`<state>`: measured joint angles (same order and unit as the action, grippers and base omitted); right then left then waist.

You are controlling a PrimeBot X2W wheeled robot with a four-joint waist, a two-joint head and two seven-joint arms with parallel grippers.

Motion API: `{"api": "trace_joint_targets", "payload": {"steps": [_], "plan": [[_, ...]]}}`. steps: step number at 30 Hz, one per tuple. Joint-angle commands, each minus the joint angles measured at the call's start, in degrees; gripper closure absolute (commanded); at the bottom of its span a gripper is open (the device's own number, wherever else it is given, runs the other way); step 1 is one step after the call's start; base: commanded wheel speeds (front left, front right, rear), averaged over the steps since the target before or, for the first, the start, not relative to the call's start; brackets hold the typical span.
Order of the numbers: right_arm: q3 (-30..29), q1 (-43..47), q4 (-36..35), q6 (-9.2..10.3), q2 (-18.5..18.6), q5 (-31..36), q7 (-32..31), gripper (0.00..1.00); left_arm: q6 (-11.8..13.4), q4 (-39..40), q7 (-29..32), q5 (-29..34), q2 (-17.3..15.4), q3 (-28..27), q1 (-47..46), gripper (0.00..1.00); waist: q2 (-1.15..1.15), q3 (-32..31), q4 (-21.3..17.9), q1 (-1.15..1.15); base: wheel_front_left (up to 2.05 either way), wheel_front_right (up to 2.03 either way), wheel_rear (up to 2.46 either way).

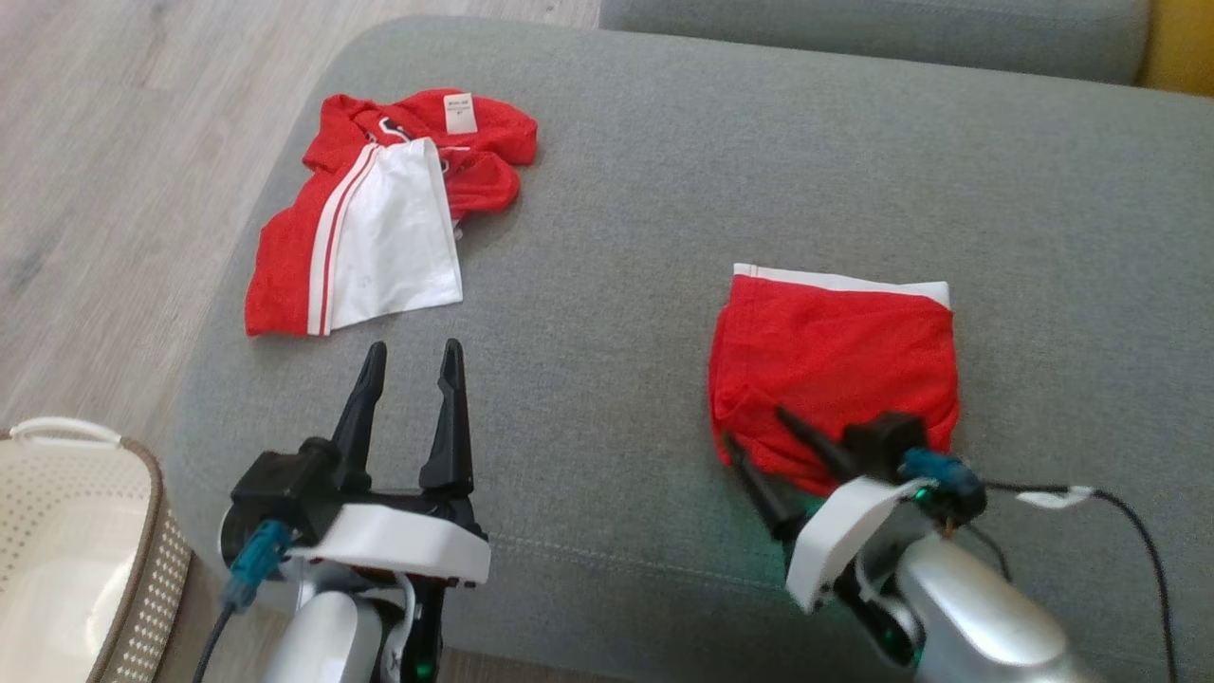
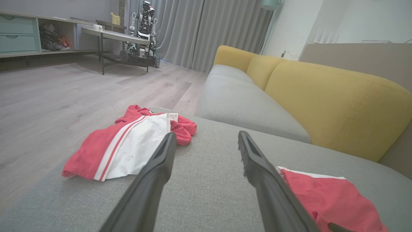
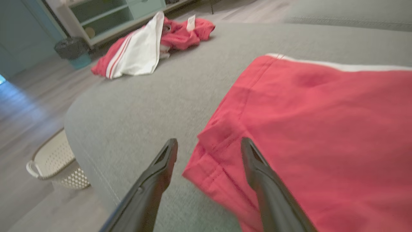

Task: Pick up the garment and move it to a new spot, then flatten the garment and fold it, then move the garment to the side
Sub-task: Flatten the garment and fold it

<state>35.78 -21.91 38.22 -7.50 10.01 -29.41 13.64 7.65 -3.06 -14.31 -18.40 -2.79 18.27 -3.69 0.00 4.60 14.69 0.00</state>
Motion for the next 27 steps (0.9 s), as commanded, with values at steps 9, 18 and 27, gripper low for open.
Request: {"api": "trace_joint_targets", "payload": {"steps": [9, 18, 27], "plan": [[-13.4, 1.1, -10.4, 0.01, 2.9, 0.0, 1.3, 0.00, -0.1, 2.7, -0.7, 0.8, -0.1, -3.3, -0.6, 0.00, 0.00, -1.7, -3.0, 0.00, 0.00, 0.00, 0.00], [-29.0, 9.0, -20.6, 0.01, -1.2, 11.1, 1.3, 0.00, 0.1, 4.4, -0.7, 1.0, -0.1, -4.0, -0.8, 0.00, 0.00, -1.7, -5.3, 0.00, 0.00, 0.00, 0.00], [-32.8, 13.7, -23.4, 0.01, -4.4, 15.4, 1.4, 0.00, 0.1, 4.8, -0.7, 1.3, -0.1, -3.9, -0.3, 0.00, 0.00, -1.7, -6.1, 0.00, 0.00, 0.00, 0.00]]}}
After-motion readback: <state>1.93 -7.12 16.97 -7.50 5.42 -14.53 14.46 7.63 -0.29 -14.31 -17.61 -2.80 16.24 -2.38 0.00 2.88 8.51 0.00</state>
